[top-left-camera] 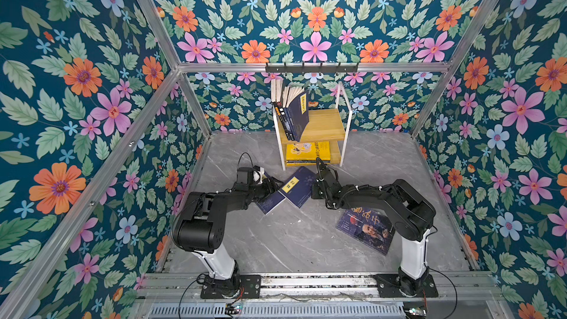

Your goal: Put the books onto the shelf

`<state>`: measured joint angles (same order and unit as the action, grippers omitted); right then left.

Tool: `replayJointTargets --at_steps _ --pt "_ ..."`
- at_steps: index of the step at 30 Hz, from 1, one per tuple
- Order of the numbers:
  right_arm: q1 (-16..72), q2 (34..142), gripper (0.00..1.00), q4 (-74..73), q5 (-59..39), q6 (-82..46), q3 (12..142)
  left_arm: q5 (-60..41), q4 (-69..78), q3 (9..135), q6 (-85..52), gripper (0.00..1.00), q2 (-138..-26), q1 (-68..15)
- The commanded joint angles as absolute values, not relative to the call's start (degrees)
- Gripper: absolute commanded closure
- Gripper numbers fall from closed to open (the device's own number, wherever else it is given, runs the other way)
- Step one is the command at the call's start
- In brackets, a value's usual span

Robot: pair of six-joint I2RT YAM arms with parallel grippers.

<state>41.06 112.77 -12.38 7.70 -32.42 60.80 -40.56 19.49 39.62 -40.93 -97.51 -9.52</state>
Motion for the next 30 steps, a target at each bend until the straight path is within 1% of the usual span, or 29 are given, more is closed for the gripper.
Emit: replayJointTargets --at_steps 1,6,11,15,25,30 --pt "41.8 114.1 0.62 -10.0 5.9 -34.5 60.7 -38.7 16.3 38.9 -41.4 0.25 -98.9 -9.6" --pt "43.2 114.0 0.63 -10.6 6.2 -35.6 60.0 -39.1 16.9 39.1 -41.7 0.27 -99.9 -9.6" --pt "44.2 115.0 0.63 -10.2 6.1 -36.4 60.7 -39.7 17.3 39.5 -43.4 0.36 -100.2 -9.5" --pt "44.7 115.4 0.64 -12.3 5.0 -37.8 60.2 -39.9 18.6 38.9 -43.9 0.4 -99.8 -9.6" --pt "45.9 114.8 0.64 -12.5 5.0 -39.7 60.9 -39.9 17.7 39.9 -44.6 0.65 -99.5 -10.0" --pt "46.0 111.6 0.64 -16.6 4.0 -40.5 57.6 -40.1 17.7 40.1 -44.4 0.72 -99.8 -10.0"
